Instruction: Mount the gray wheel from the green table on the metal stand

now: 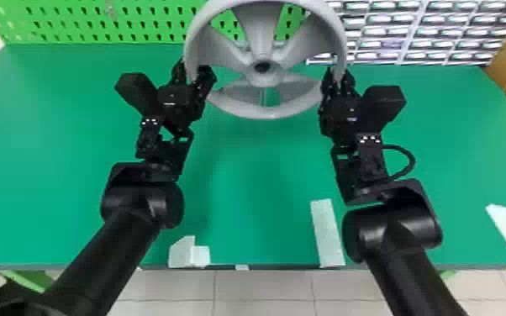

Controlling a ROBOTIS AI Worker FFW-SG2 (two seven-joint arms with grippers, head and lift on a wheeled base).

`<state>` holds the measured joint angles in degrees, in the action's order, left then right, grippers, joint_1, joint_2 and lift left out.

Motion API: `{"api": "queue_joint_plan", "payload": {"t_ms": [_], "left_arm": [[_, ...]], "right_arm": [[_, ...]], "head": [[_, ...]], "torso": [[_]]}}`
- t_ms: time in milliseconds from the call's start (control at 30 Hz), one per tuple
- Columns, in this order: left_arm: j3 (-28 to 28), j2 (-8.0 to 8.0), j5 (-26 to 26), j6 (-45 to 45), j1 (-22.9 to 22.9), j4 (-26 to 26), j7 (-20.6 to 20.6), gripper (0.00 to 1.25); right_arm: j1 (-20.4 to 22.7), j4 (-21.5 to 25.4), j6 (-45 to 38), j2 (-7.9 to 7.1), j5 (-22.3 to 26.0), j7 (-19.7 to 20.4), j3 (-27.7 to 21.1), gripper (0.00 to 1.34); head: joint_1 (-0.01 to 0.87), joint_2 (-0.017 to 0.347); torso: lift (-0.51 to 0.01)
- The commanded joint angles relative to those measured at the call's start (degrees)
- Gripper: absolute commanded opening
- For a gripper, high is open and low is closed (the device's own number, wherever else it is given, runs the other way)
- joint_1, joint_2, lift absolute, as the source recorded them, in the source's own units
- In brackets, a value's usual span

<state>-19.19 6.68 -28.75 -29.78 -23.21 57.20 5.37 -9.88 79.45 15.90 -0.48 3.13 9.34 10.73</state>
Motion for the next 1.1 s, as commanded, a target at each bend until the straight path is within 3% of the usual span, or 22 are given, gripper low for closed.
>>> {"api": "queue_joint_plan", "payload": {"t_ms": [0,1067], "left_arm": [[0.03,0.0,0.09,-0.01,-0.26,-0.69,-0.01,0.39],[0.91,-0.09,2.12,-1.24,-2.54,-5.35,0.87,0.39]], "right_arm": [[-0.75,-1.05,0.01,-0.05,-0.05,1.74,0.08,0.16],[-4.27,-6.15,1.15,-0.31,-0.31,2.35,1.05,0.16]], "head": [[0.867,0.052],[0.867,0.052]], "torso": [[-0.1],[-0.1]]}}
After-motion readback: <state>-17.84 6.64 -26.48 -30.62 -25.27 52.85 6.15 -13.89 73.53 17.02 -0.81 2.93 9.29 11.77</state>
